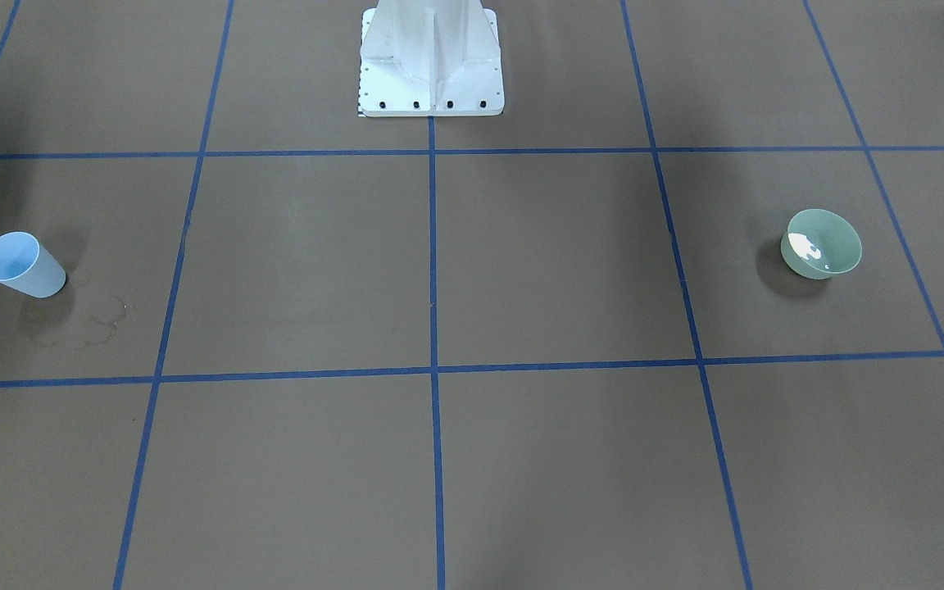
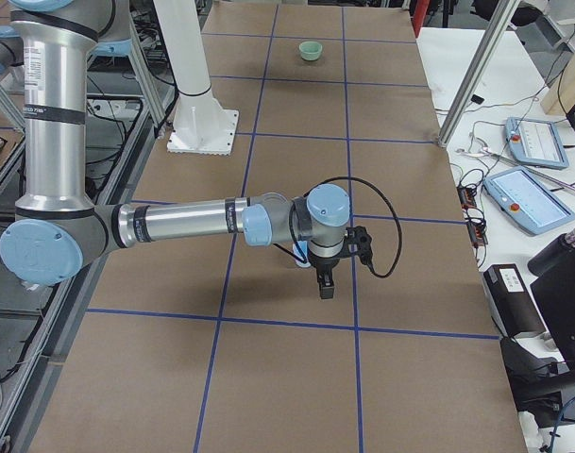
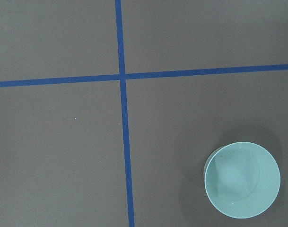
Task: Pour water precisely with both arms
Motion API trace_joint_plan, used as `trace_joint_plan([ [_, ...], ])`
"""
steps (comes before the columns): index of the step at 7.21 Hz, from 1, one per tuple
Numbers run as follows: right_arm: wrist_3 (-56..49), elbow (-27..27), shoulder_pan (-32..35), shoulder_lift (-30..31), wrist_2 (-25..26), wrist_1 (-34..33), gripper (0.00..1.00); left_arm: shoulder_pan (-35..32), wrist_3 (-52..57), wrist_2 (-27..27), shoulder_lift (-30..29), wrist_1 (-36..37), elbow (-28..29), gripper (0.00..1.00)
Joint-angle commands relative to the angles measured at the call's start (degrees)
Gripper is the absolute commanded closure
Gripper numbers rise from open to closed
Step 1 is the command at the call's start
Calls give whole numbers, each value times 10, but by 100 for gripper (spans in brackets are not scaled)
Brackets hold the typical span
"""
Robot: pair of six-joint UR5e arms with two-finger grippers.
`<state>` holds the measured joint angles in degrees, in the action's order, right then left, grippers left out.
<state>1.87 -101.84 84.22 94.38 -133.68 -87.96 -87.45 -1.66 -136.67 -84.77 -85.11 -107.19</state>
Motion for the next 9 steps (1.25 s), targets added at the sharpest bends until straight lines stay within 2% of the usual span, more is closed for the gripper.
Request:
trace_joint_plan([
  [1,3,-3,2,-1,0,2,1,0,0,1,3,0,-6,0],
  [2,3,-2,1,0,0,2,1,0,1,2,9,0,-3,0],
  [3,2,-2,1,0,0,2,1,1,1,29,3,0,12,0],
  [9,0,4,1,-2,6,-1,1,1,3,27,6,-1,21,0],
])
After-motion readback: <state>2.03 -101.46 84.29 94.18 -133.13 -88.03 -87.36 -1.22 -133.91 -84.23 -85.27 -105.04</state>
